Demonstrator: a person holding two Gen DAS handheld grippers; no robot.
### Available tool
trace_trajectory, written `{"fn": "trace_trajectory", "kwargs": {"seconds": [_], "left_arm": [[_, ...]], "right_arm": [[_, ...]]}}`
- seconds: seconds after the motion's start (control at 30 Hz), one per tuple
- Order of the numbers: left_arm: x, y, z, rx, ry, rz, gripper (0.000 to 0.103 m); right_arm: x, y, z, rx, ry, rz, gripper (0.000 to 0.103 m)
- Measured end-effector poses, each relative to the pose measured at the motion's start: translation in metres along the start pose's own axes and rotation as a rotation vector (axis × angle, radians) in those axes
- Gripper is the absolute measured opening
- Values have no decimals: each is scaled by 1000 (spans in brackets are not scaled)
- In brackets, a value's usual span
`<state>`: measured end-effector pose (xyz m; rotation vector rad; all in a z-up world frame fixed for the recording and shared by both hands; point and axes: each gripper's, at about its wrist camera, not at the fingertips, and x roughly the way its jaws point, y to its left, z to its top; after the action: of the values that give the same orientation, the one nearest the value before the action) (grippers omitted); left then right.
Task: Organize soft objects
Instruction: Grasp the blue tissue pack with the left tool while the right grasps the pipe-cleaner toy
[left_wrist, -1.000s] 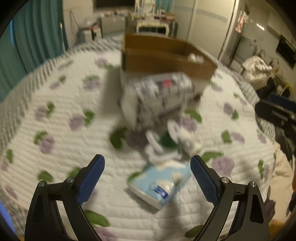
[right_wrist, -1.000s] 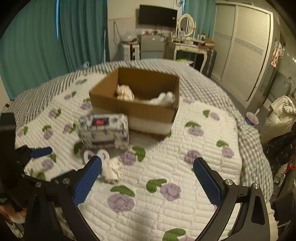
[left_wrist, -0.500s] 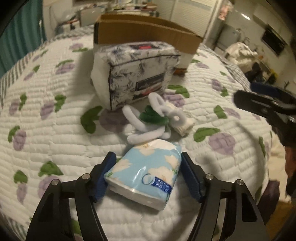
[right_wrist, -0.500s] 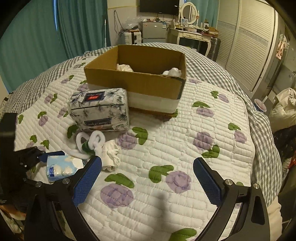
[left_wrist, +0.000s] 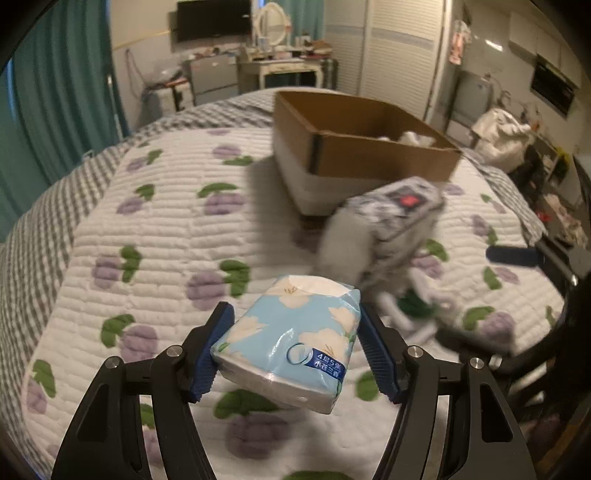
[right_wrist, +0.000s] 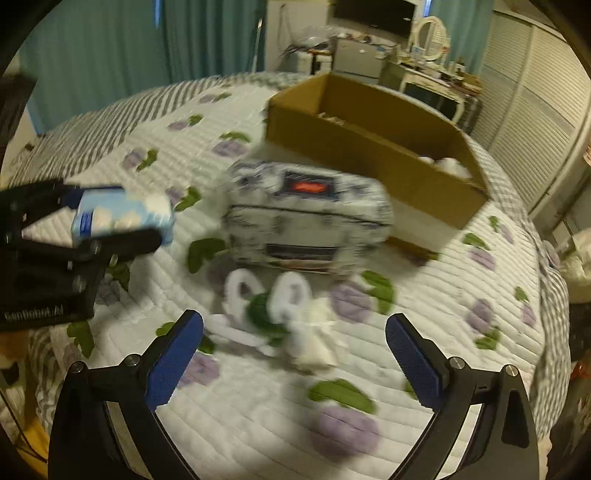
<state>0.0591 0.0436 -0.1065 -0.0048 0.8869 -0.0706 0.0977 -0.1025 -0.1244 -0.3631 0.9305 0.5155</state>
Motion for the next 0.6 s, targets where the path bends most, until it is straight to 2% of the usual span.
{"fn": "trace_trajectory", "kwargs": {"seconds": [0.23,0.33,0.37,0.43,0.47,0.5,0.6], "left_arm": [[14,25,-8,-74,37,16,67],[19,26,-9,-85,48,12,67],[20,26,-10,-84,50,12,67],[20,23,-11,-76,51,12,67],[19,21,-12,-73,49,10,67],[18,21,-13,-73,48,9,67],[15,19,-18,-74,49,5,67]], "right_arm": [[35,22,2,-12,23,-16,97],[47,22,0,-2,43,-31,80],[49,22,0,-1,53,-32,70],[49,21,-1,1,50,-33,66],[48,21,0,-1,46,-31,54],[45,21,0,-7,41,-44,49],[35,14,0,16,17,-1,44]]}}
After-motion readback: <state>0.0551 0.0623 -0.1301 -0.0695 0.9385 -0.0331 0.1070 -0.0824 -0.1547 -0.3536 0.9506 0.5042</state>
